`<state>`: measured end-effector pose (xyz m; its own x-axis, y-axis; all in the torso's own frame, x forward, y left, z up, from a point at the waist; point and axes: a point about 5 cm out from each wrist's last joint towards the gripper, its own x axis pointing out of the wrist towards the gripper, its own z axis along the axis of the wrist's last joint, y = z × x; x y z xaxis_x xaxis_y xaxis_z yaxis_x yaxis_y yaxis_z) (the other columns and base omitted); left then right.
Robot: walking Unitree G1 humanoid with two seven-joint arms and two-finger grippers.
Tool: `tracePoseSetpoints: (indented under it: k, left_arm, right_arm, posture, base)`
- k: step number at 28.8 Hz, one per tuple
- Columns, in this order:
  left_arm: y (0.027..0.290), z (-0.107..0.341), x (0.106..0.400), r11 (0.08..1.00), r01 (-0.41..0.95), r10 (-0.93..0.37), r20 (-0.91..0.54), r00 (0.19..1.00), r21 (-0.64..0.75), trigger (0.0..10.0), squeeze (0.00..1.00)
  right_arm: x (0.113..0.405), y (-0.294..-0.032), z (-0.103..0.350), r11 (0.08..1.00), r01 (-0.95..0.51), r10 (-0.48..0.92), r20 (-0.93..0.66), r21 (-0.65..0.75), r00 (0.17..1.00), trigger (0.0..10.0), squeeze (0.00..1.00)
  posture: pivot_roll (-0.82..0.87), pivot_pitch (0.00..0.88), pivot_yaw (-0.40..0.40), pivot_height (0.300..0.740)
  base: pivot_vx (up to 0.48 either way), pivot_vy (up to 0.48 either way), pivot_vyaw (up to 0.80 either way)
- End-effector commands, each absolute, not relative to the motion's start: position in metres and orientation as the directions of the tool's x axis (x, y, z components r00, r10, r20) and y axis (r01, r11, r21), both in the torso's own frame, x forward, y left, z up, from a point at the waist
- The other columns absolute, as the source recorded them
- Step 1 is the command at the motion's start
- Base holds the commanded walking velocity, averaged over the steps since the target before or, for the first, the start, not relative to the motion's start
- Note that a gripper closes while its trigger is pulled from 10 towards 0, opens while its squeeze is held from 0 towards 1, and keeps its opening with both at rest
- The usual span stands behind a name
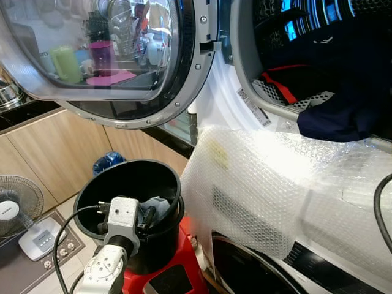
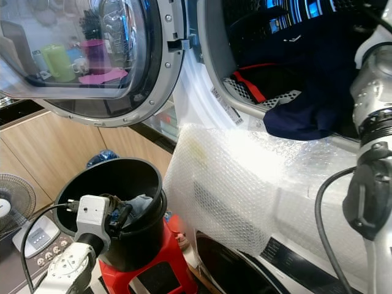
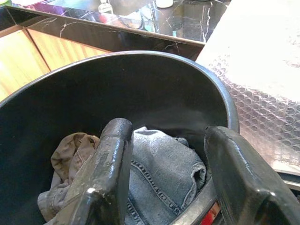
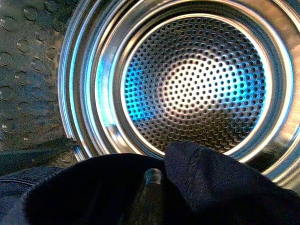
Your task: Clothes washing
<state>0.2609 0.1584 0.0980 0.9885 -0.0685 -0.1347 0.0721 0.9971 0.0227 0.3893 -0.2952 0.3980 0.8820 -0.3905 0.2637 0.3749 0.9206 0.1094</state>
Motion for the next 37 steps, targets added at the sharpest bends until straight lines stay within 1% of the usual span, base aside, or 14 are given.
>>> tracePoseSetpoints:
  k: [1, 4, 5, 10, 17, 21, 22, 23, 25, 26, 27, 30, 35, 37]
  left_arm:
    - [0.161, 0.1, 0.259, 0.997, 0.065, -0.06, -0.139, 0.989, 0.029, 10.0, 0.0]
    - [0.161, 0.1, 0.26, 0.998, 0.064, -0.059, -0.138, 0.989, 0.029, 10.0, 0.0]
    - [0.161, 0.1, 0.261, 0.997, 0.065, -0.061, -0.137, 0.989, 0.03, 10.0, 0.0]
    - [0.161, 0.101, 0.261, 0.997, 0.067, -0.062, -0.137, 0.989, 0.029, 10.0, 0.0]
    - [0.162, 0.101, 0.261, 0.997, 0.067, -0.063, -0.137, 0.989, 0.025, 10.0, 0.0]
    - [0.161, 0.101, 0.261, 0.997, 0.073, -0.069, -0.139, 0.988, 0.025, 10.0, 0.0]
    - [0.16, 0.101, 0.261, 0.997, 0.077, -0.073, -0.138, 0.988, 0.024, 10.0, 0.0]
    - [0.158, 0.101, 0.262, 0.996, 0.083, -0.079, -0.138, 0.987, 0.023, 10.0, 0.0]
    - [0.158, 0.101, 0.262, 0.996, 0.084, -0.08, -0.138, 0.987, 0.022, 10.0, 0.0]
    - [0.158, 0.101, 0.261, 0.996, 0.084, -0.081, -0.139, 0.987, 0.022, 10.0, 0.0]
    - [0.158, 0.101, 0.261, 0.996, 0.084, -0.081, -0.139, 0.987, 0.022, 10.0, 0.0]
    - [0.158, 0.101, 0.259, 0.996, 0.089, -0.086, -0.138, 0.987, 0.022, 10.0, 0.0]
    - [0.158, 0.1, 0.258, 0.996, 0.091, -0.087, -0.138, 0.987, 0.022, 10.0, 0.0]
    - [0.158, 0.101, 0.259, 0.995, 0.094, -0.09, -0.137, 0.986, 0.022, 10.0, 0.0]
  right_arm:
    - [0.387, -0.298, 0.4, 0.931, 0.339, -0.365, 0.273, 0.136, 0.89, 10.0, 1.0]
    - [0.388, -0.295, 0.4, 0.943, 0.302, -0.33, 0.276, 0.137, 0.903, 10.0, 1.0]
    - [0.392, -0.287, 0.394, 0.968, 0.19, -0.23, 0.277, 0.165, 0.933, 10.0, 1.0]
    - [0.384, -0.297, 0.396, 0.964, 0.151, -0.219, 0.333, 0.217, 0.917, 10.0, 1.0]
    - [0.356, -0.323, 0.407, 0.945, 0.311, -0.324, 0.404, 0.099, 0.855, 10.0, 1.0]
    - [0.344, -0.336, 0.408, 0.919, 0.384, -0.386, 0.424, 0.094, 0.819, 10.0, 1.0]
    - [0.34, -0.341, 0.41, 0.909, 0.401, -0.409, 0.437, 0.116, 0.801, 10.0, 0.78]
    - [0.334, -0.345, 0.412, 0.908, 0.387, -0.415, 0.453, 0.158, 0.789, 10.0, 0.12]
    - [0.333, -0.345, 0.413, 0.911, 0.377, -0.411, 0.456, 0.169, 0.79, 10.0, 0.12]
    - [0.333, -0.333, 0.411, 0.947, 0.278, -0.321, 0.454, 0.16, 0.831, 10.0, 0.0]
    - [0.333, -0.333, 0.411, 0.947, 0.278, -0.321, 0.454, 0.16, 0.831, 10.0, 0.0]
    - [0.327, -0.315, 0.42, 0.973, 0.107, -0.199, 0.513, 0.203, 0.835, 10.0, 0.0]
    - [0.318, -0.306, 0.426, 0.974, -0.008, -0.121, 0.55, 0.226, 0.826, 10.0, 0.0]
    - [0.316, -0.303, 0.424, 0.984, 0.018, -0.112, 0.54, 0.177, 0.834, 10.0, 0.0]
  posture:
    - [0.05, 0.0, 0.076, 0.74]
    - [0.05, 0.0, 0.076, 0.74]
    - [0.03, 0.0, 0.083, 0.74]
    - [0.03, 0.007, 0.089, 0.74]
    - [0.02, 0.013, 0.097, 0.74]
    - [0.02, 0.012, 0.098, 0.74]
    - [0.01, 0.009, 0.098, 0.74]
    - [0.02, 0.003, 0.096, 0.74]
    - [0.02, 0.003, 0.096, 0.74]
    - [0.02, 0.0, 0.096, 0.74]
    - [0.02, 0.0, 0.096, 0.74]
    - [0.03, 0.0, 0.091, 0.74]
    - [0.03, 0.0, 0.089, 0.74]
    - [0.03, 0.0, 0.09, 0.74]
  base:
    - [0.0, 0.0, 0.0]
    - [0.0, 0.0, 0.0]
    - [0.0, 0.0, 0.0]
    - [0.0, 0.0, 0.0]
    - [0.0, 0.0, 0.0]
    - [0.0, 0.0, 0.0]
    - [0.0, 0.0, 0.0]
    - [0.0, 0.0, 0.0]
    - [0.0, 0.0, 0.0]
    - [0.0, 0.0, 0.0]
    - [0.0, 0.0, 0.0]
    - [0.0, 0.0, 0.0]
    - [0.0, 0.0, 0.0]
    - [0.0, 0.0, 0.0]
